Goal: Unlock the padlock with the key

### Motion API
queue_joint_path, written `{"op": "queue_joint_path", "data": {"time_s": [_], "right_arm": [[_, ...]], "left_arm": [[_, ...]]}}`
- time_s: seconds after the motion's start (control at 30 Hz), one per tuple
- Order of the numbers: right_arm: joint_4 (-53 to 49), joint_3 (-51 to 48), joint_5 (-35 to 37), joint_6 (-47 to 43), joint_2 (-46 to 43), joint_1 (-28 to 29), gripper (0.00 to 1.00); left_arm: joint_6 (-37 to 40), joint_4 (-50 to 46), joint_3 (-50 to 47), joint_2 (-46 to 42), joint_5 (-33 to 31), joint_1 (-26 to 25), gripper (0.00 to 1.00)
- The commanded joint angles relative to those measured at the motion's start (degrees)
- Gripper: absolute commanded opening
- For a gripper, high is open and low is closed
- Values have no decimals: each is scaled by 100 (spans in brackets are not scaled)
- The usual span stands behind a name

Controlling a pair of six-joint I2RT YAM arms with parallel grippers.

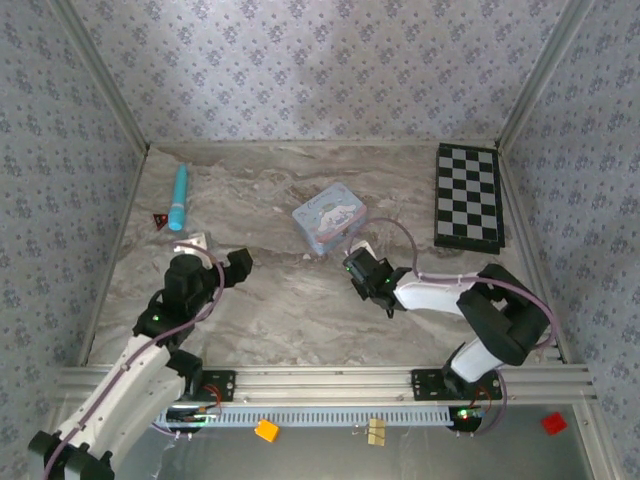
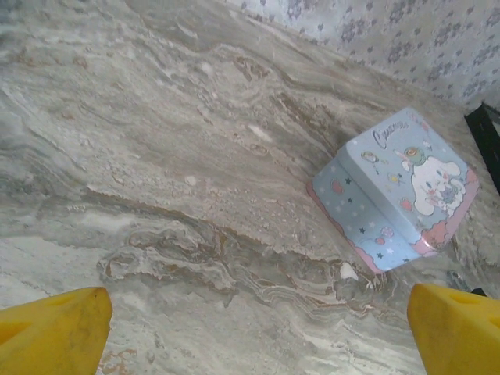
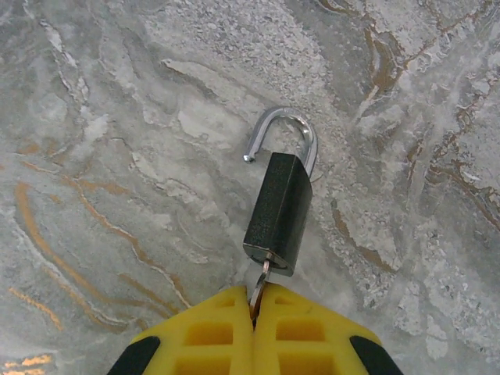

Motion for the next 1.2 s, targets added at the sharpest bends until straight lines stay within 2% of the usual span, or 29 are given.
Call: {"op": "queue_joint_path", "data": {"time_s": [0.0,0.2,0.5,0.77,0.9,0.97,1.07,1.1,1.17], "right_arm": [[-349,160,230,139,205,136,0],[-579,333,334,86,397,413,0],[-659,403,476,108,332,609,31],[-745,391,461,149,27,652,37],[-704,305,-46,43,-493,656,44],[-687,265,-473,-9,-795,613,49],[-810,266,-749,68,-1260,498,55],[-835,260,-810,81,-1444,430,60],[-907,245,-1009,108,-1829,264,61]], "left_arm": [[158,-139,-75,-185,-267,37,97],[76,-69,-161,-278,-369,47,97],[44,-69,-360,-757,-457,46,97],[25,-71,-388,-757,-534,46,97],[11,-100,-388,-742,-629,46,97],[-58,-209,-358,-665,-910,46,97],[-132,-415,-224,-396,-1246,46,97],[-124,-448,-146,-310,-1266,46,97],[-93,-573,61,-183,-1244,46,97]]}}
